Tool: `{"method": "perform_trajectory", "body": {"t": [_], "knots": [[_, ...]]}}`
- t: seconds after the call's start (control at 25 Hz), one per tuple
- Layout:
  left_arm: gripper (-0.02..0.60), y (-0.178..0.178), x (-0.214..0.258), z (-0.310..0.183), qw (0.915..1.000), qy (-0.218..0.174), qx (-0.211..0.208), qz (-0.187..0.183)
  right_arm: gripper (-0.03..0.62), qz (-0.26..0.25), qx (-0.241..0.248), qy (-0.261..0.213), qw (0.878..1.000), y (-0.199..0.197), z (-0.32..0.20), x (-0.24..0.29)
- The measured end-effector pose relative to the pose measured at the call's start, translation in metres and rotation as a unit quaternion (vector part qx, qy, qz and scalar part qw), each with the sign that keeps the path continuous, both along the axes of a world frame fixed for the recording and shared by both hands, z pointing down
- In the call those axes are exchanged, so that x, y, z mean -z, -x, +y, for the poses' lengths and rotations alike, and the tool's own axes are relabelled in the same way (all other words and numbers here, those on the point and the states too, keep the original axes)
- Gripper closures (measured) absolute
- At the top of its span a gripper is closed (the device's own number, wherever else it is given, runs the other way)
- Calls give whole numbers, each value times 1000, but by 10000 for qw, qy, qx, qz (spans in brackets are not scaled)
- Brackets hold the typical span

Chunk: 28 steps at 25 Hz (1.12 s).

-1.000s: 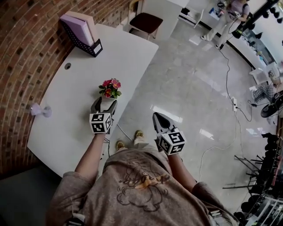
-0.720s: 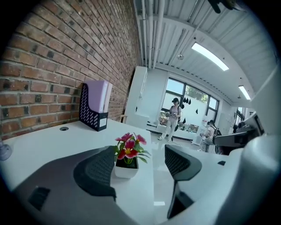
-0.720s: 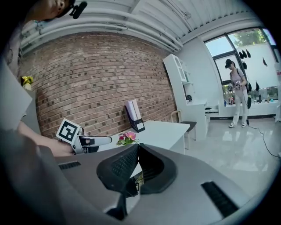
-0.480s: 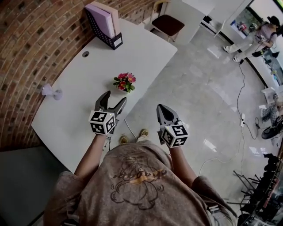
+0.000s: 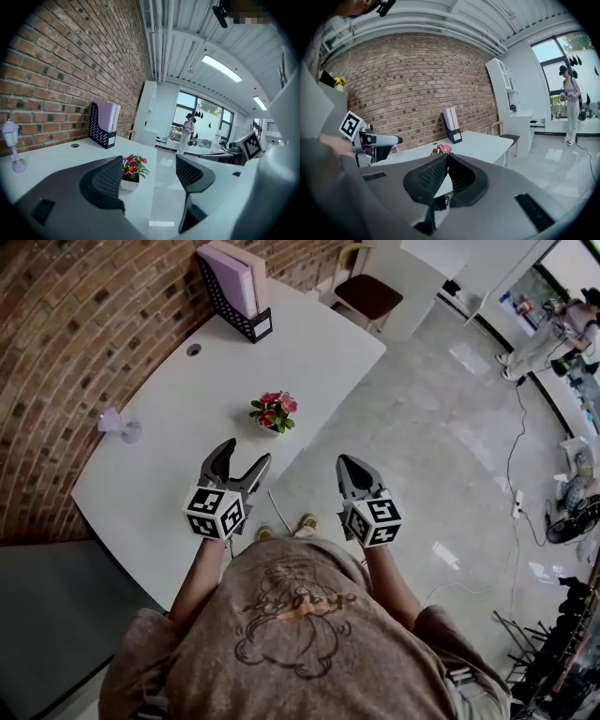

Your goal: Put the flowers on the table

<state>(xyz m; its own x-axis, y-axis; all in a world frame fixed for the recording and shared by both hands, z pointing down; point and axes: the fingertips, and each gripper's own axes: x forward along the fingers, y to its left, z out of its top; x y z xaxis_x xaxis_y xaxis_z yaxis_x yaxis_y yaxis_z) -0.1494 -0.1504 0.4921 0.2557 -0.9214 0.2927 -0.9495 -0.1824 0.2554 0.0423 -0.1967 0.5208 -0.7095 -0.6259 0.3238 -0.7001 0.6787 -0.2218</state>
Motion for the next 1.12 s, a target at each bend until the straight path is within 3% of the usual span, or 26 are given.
{"method": "perform_trajectory", "body": {"t": [0.2, 0.32, 0.48, 0.76, 1.12], "knots": [[242, 4, 9, 5, 9998, -138, 123, 75, 589, 33, -51, -66, 10000, -5, -1, 4], [352, 4, 10, 7, 9996, -215, 177, -76, 589, 34, -92, -82, 9999, -8, -2, 5], [444, 7, 6, 9, 9993, -234, 285, -61, 589, 32, -122, -100, 9999, -9, -2, 6], [537, 9, -1, 11, 9993, -225, 299, -60, 589, -6, -118, -135, 9998, -8, 0, 6], [552, 19, -4, 7, 9985, -234, 472, -143, 591, 38, -200, -193, 9996, -14, -5, 3]]}}
